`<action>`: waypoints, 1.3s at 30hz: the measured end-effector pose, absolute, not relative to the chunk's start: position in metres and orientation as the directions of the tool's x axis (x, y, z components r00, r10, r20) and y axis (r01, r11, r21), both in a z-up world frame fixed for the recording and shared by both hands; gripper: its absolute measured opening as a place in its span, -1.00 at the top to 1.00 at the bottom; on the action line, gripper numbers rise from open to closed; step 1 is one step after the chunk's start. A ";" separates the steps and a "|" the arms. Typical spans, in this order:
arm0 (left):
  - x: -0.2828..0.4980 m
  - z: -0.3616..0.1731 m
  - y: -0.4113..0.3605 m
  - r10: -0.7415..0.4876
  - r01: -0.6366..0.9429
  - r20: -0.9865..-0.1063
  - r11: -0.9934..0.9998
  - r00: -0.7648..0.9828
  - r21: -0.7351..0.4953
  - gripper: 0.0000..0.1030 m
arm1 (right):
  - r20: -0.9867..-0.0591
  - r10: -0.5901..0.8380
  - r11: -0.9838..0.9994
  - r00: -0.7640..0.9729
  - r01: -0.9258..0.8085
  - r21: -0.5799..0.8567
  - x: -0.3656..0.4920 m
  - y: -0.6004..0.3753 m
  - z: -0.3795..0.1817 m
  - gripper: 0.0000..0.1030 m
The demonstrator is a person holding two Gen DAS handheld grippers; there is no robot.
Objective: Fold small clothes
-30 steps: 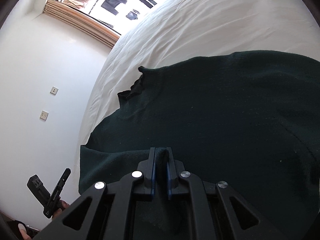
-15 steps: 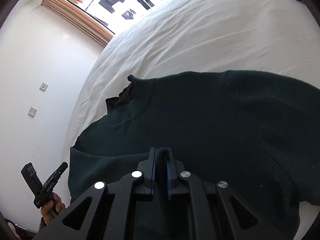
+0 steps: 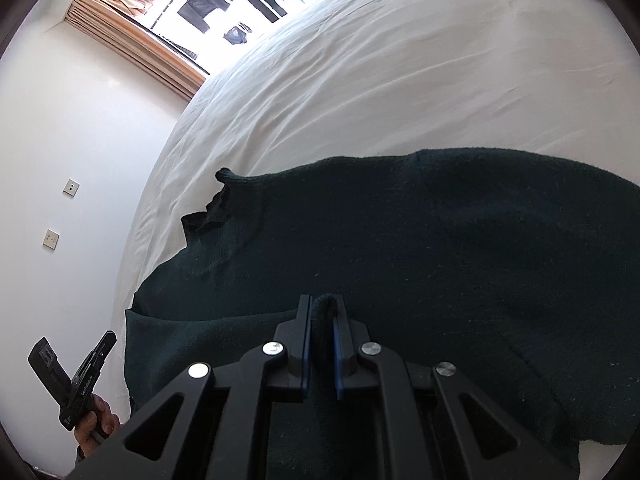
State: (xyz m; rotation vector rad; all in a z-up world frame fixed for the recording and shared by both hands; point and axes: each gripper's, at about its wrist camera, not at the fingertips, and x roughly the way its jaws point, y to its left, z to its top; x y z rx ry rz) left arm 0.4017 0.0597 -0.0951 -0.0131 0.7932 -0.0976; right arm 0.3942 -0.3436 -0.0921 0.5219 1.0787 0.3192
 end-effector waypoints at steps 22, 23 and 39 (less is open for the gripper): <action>0.499 -0.113 0.061 -0.060 0.132 -0.763 0.991 0.644 0.034 0.81 | -0.746 0.481 0.837 0.460 0.013 0.548 0.381 -0.347 -0.098 0.80; 0.488 -0.105 0.063 -0.057 0.131 -0.750 0.991 0.659 0.040 0.81 | -0.745 0.483 0.836 0.459 0.011 0.549 0.381 -0.348 -0.098 0.80; 0.469 -0.143 0.027 -0.023 0.256 -0.822 0.955 0.569 0.150 0.81 | -0.751 0.478 0.839 0.455 0.018 0.544 0.378 -0.346 -0.101 0.80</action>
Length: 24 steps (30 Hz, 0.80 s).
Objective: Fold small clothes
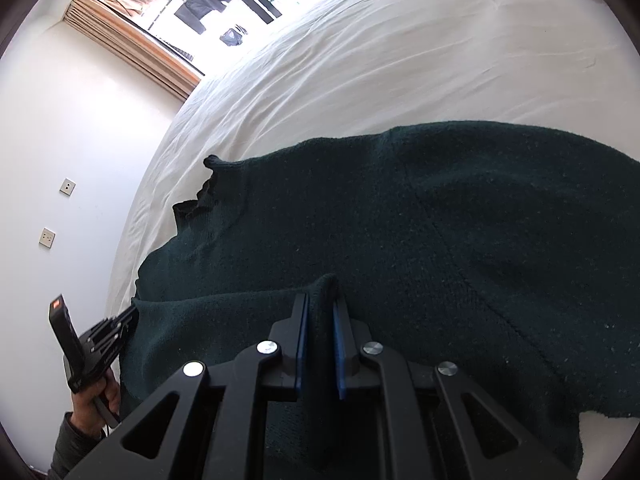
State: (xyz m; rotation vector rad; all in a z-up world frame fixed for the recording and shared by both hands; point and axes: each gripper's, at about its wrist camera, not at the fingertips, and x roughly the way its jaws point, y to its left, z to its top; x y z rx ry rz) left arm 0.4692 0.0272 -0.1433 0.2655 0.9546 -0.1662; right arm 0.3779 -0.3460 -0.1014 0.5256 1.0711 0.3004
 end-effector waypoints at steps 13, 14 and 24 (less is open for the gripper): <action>0.428 -0.086 0.041 0.000 0.177 -0.711 0.969 0.703 0.175 0.80 | -0.713 0.465 0.824 0.524 0.038 0.565 0.357 -0.354 -0.089 0.53; 0.416 -0.086 0.034 -0.008 0.196 -0.711 0.963 0.703 0.184 0.80 | -0.707 0.470 0.822 0.528 0.031 0.569 0.355 -0.353 -0.087 0.53; 0.368 -0.148 -0.028 0.126 0.261 -0.729 0.882 0.672 0.392 0.81 | -0.787 0.400 0.889 0.469 0.010 0.458 0.345 -0.334 -0.087 0.50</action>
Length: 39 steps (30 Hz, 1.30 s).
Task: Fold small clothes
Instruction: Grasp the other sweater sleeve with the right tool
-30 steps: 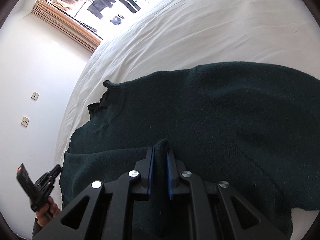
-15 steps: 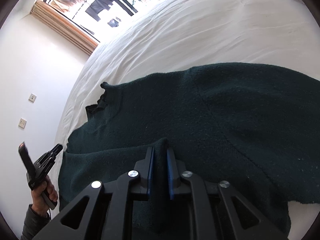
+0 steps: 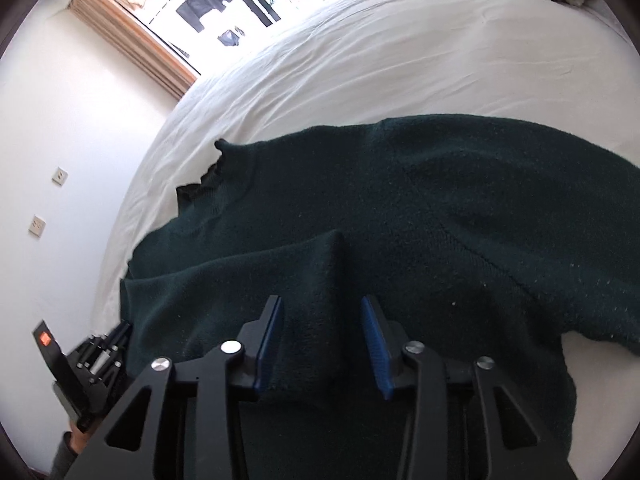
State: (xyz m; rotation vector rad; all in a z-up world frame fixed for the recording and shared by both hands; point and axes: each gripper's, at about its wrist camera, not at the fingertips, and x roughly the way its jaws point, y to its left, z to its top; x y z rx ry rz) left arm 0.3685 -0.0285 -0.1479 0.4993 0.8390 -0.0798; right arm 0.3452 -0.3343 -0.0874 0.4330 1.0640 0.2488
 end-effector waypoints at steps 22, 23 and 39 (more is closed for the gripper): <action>0.363 -0.144 -0.076 0.170 0.262 -0.730 0.859 0.662 0.439 0.81 | -0.780 0.378 0.923 0.498 -0.136 0.361 0.319 -0.302 -0.089 1.00; 0.363 -0.142 -0.075 0.166 0.262 -0.734 0.864 0.659 0.431 0.81 | -0.775 0.371 0.923 0.512 -0.109 0.370 0.318 -0.313 -0.088 1.00; 0.345 -0.091 -0.107 -0.056 0.285 -0.721 0.938 0.691 0.200 0.80 | -0.590 0.157 0.649 0.792 0.368 0.666 0.214 -0.552 -0.060 -0.07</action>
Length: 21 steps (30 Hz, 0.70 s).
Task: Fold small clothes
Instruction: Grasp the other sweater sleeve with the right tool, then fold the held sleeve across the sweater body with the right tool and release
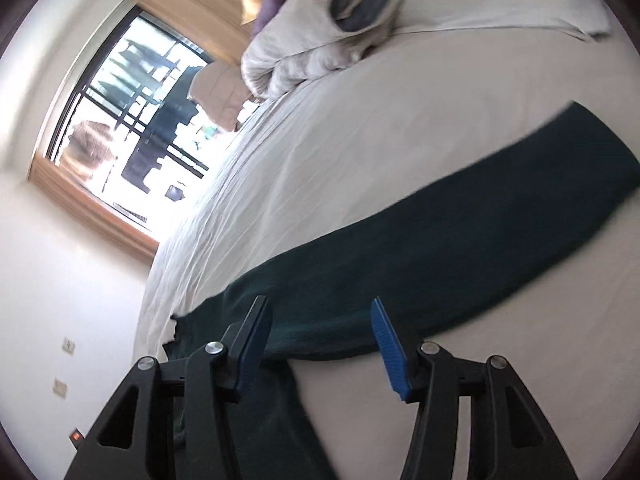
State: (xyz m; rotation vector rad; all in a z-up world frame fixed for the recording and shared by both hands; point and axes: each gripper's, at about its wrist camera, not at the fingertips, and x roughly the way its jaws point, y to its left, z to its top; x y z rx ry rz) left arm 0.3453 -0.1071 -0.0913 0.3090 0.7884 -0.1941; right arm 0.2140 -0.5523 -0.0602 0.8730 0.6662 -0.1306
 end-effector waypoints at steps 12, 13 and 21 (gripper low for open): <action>0.364 -0.115 -0.154 -0.168 0.299 -0.806 0.954 0.567 0.011 0.80 | -0.551 0.033 0.212 0.834 0.533 0.819 0.124 -0.690 -0.112 0.01; 0.362 -0.115 -0.157 -0.173 0.301 -0.809 0.954 0.562 0.006 0.80 | -0.535 0.024 0.185 0.844 0.523 0.832 0.118 -0.698 -0.113 0.01; 0.360 -0.117 -0.168 -0.233 0.305 -0.815 0.950 0.531 -0.073 0.80 | -0.465 -0.019 0.065 0.885 0.466 0.883 0.130 -0.730 -0.125 0.01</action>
